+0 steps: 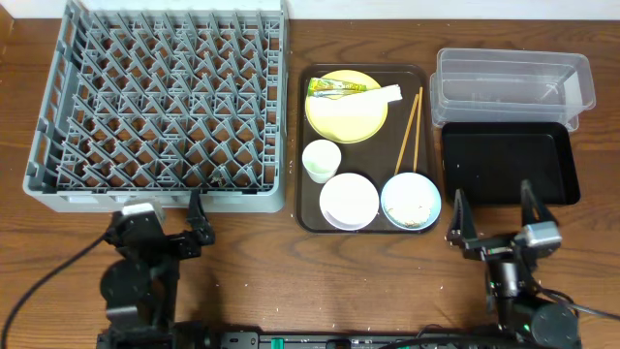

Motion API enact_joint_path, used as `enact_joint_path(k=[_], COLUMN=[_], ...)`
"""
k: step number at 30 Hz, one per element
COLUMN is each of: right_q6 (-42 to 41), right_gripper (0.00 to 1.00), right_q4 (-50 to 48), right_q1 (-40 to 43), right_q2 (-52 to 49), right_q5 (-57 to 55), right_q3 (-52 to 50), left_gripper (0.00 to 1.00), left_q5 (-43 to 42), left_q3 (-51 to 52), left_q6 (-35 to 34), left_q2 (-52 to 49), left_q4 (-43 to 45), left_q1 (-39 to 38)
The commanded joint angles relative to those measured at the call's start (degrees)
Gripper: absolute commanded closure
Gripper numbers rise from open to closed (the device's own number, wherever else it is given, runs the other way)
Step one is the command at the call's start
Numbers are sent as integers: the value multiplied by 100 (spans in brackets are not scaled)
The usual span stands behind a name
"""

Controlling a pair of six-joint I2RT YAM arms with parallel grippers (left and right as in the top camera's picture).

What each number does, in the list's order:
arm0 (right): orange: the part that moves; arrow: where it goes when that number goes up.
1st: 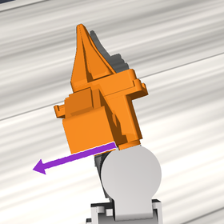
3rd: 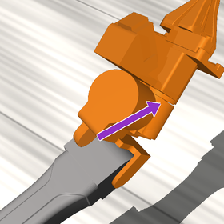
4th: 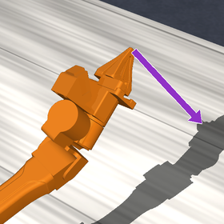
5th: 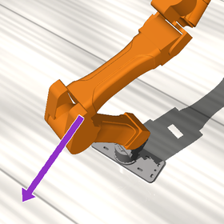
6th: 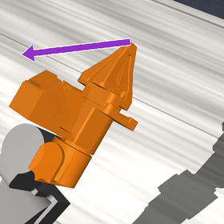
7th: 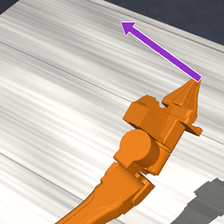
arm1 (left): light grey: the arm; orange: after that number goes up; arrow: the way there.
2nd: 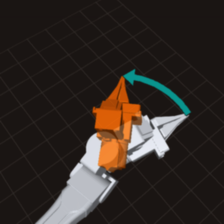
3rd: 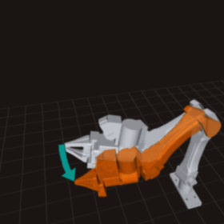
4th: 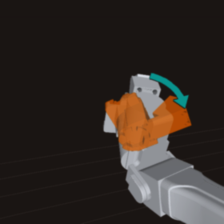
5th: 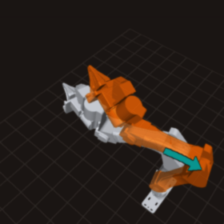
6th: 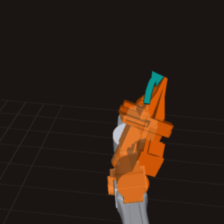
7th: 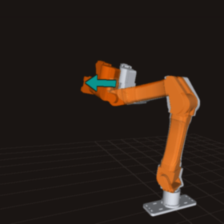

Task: Sort waste into correct bins and load items into the dishwasher
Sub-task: 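Reach the right gripper to the wrapper and napkin on the yellow plate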

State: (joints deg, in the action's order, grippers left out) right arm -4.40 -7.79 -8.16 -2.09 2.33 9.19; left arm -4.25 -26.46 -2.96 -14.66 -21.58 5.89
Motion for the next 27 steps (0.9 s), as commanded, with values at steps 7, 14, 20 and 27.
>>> enact_joint_path(k=[7, 14, 20, 27], right_q6=[238, 686, 719, 1416], right_gripper=[1, 1, 1, 1], right_q4=[205, 1303, 3064, 5311], right_q1=[-63, -66, -208, -761], right_q2=[-1617, -4085, -6511, -9053], right_q5=[1154, 2022, 2500, 2157], right_q3=[1550, 3727, 6269, 9263], left_gripper=[2, 2, 2, 2], left_q5=[-678, -695, -695, -691], left_q3=[-2194, -3703, -3985, -3978], left_q6=[11, 11, 9, 11], left_q2=[-1565, -2800, -3477, -3906], left_q4=[-1342, -2551, -2653, -2662], left_q1=[-20, -20, -20, -17])
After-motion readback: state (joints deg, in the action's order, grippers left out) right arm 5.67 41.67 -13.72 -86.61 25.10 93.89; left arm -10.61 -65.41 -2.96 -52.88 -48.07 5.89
